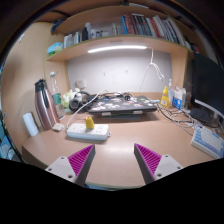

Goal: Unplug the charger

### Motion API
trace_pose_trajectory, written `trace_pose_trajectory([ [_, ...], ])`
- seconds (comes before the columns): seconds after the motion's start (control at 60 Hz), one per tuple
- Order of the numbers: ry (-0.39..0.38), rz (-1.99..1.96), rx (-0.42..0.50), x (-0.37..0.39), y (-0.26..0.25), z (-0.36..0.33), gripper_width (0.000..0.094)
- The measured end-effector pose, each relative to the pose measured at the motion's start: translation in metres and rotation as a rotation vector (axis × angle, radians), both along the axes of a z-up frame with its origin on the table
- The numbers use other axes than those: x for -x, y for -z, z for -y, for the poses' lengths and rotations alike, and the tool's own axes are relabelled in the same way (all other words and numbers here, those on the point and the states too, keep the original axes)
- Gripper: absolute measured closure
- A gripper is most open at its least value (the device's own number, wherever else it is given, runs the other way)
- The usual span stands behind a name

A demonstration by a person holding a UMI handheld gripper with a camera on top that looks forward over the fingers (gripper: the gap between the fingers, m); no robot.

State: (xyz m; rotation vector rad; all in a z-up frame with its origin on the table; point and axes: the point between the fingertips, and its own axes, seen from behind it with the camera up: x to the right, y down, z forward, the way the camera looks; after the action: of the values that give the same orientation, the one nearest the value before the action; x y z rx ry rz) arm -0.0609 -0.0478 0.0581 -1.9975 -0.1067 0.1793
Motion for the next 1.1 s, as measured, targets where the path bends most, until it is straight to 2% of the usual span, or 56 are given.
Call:
trace_pose_trajectory([
  [0.183, -0.042, 0.076, 0.016, 0.02, 0.01, -0.019, 0.0071],
  [0.317, -0.103, 0.105, 0.019, 0.048, 0.015, -0.034, 0.0055],
  [0.483, -0.114, 0.032, 0.004, 0.087, 0.011, -0.067, 0.0051],
  [0.717, -0.078, 0.013, -0.006, 0.122, 0.016, -0.136, 0.0078],
  [0.833, -0.014, 0.049, 0.01, 0.117, 0.029, -0.16, 0.0113],
  [0.9, 0.03, 0.053, 0.015, 0.113, 0.033, -0.17, 0.0189],
  [0.967, 0.042, 0.067, 0.007, 0.11, 0.035, -0.175, 0.0355],
  [1.0, 0.03, 0.066, 0.0, 0.115, 0.035, -0.175, 0.0362],
  [1.05, -0.023, 0.059, 0.0, 0.129, 0.035, -0.173, 0.0647],
  [1.083, -0.012, 0.072, -0.007, 0.127, 0.034, -0.174, 0.0655],
  [1.1, -0.014, 0.079, -0.009, 0.127, 0.034, -0.174, 0.0688],
])
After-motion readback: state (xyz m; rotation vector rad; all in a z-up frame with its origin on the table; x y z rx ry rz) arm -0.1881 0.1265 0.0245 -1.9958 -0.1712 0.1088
